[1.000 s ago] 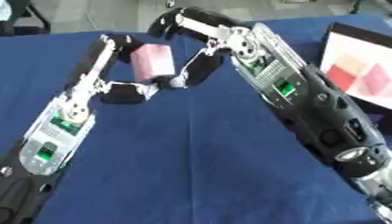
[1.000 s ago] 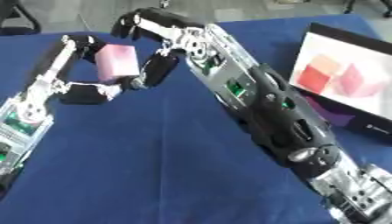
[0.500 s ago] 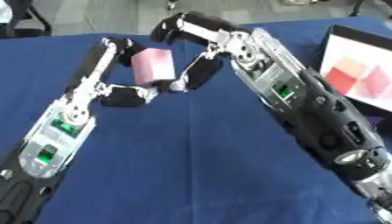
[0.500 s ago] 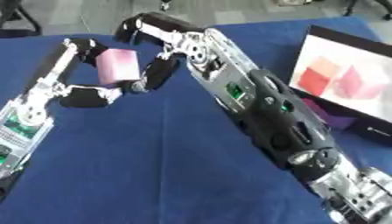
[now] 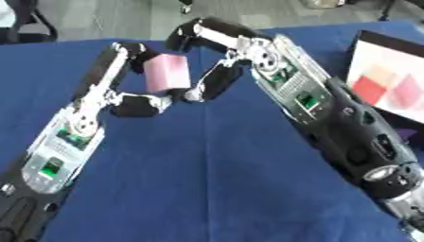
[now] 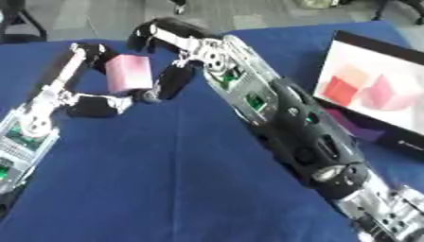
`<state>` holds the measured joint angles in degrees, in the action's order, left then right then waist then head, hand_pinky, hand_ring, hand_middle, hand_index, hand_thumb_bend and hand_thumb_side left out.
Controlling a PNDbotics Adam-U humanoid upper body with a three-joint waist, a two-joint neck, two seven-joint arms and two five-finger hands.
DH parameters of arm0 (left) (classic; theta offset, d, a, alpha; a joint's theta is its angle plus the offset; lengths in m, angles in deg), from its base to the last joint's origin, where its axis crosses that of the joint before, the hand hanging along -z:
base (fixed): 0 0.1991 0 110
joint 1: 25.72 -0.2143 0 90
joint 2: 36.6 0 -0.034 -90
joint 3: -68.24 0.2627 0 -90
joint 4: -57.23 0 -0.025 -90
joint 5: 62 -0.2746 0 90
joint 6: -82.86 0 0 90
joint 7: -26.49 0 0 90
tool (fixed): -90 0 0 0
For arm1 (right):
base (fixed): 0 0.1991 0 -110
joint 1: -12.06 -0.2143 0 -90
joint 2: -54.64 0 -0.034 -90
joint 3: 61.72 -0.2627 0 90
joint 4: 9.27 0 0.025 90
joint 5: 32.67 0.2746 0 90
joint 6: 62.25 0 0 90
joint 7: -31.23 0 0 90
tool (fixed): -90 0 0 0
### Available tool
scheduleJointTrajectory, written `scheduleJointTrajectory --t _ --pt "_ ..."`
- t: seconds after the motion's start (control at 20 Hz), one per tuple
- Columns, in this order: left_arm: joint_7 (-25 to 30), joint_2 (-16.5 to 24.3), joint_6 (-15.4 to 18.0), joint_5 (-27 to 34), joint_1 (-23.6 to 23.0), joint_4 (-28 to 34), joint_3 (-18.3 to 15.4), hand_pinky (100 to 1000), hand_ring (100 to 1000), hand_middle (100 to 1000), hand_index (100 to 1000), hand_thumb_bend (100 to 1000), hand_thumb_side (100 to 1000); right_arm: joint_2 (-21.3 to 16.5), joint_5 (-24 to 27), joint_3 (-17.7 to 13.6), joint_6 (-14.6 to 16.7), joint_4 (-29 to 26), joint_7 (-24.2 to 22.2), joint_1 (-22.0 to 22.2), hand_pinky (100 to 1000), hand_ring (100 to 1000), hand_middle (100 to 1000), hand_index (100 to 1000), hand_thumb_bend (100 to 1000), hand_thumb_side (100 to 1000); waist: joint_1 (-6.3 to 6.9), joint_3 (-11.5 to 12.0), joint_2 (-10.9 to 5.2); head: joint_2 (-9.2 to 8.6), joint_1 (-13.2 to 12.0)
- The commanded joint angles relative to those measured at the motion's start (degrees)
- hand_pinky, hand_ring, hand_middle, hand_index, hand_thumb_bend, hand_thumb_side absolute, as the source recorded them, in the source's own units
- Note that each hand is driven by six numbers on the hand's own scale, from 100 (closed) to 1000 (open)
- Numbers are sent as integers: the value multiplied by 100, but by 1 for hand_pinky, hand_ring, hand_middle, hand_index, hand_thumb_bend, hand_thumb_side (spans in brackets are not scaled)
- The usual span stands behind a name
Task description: Pick up the objects with one hand, pass them to the other hand, and then place them into the box on the other side of the table.
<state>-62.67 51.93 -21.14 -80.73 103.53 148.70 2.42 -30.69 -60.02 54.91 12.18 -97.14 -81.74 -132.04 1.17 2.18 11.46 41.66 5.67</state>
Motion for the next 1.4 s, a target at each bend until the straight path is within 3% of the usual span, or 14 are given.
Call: scheduleJointTrajectory --t 0.05,0.3,0.75,1.4 --pt "62 -105 53 13 124 175 65 672 571 429 524 100 100 -6 54 -47 -71 -16 67 -112 886 794 727 797 359 100 23 -1 -105 -66 -15" --pt "98 -115 49 -14 119 166 79 672 572 444 524 100 100 -9 250 -58 -192 -49 135 -118 886 790 716 796 299 100 23 -5 -109 -81 -18" --pt "89 -185 57 -27 139 137 99 668 571 446 523 100 100 1 416 -38 -312 -116 135 -133 884 793 731 813 369 104 18 2 -113 -76 3" --pt "74 -238 63 -48 168 132 116 663 569 446 522 100 100 4 459 -27 -345 -150 126 -140 882 795 736 818 392 120 18 8 -114 -89 90"
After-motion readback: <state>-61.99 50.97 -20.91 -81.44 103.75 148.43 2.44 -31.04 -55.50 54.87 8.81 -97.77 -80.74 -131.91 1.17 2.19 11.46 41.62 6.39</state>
